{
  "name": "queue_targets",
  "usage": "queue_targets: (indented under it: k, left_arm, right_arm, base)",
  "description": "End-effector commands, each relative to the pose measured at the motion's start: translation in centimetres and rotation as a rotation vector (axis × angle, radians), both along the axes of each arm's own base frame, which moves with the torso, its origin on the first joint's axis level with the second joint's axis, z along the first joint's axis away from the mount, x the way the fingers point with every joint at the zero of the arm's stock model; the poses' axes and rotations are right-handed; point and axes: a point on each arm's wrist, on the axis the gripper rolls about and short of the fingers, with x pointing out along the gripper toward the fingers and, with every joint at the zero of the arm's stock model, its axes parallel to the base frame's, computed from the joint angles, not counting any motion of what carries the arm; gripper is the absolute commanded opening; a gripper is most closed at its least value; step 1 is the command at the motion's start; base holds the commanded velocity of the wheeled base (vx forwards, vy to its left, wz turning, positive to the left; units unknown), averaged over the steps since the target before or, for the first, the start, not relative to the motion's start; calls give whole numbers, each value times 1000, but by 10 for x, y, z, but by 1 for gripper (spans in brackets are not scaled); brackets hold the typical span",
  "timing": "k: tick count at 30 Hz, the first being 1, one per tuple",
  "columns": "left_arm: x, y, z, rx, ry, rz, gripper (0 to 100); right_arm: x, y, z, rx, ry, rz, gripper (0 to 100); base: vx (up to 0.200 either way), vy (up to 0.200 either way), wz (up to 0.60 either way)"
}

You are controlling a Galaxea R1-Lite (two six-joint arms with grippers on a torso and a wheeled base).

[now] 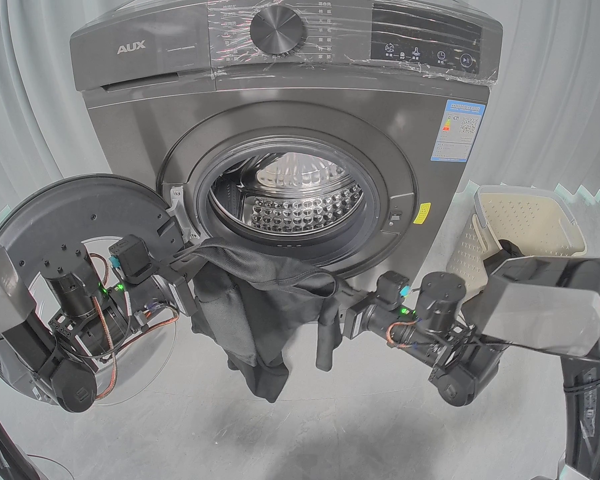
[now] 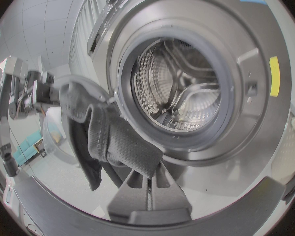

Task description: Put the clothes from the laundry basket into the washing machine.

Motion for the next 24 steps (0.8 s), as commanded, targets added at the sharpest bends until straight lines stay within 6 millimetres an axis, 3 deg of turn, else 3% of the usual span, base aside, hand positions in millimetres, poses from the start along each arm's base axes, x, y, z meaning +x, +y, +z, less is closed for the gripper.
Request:
queue_targets:
  k: [1,2,5,9,14,24]
  left_arm:
    - [-1,1,-1,8,3,3,0]
    - [-1,1,-1,8,3,3,0]
    - [-2,2,-3,11,12,3,0]
    - [-6,3,-3,19,13,4,0]
    - [-7,2,-4,47,-2,2,0]
    - [-1,-4,7,34,-58,-4,0]
  right_arm:
    - [-6,-33,72,110,-118,-62,0]
    - [-6,-33,73,114,-119,-63,0]
    - [-19,-38,103,204,-137,-51,0]
    - [-34,-46,123,246,-151,-43,0]
    - [-47,-53,131,267,-148,-85,0]
    - [-48,-58,150,291,-217,-105,0]
  base:
    - [0,0,0]
    - [0,0,0]
    - [0,0,0]
    - [0,0,0]
    - [0,0,0]
    - [0,0,0]
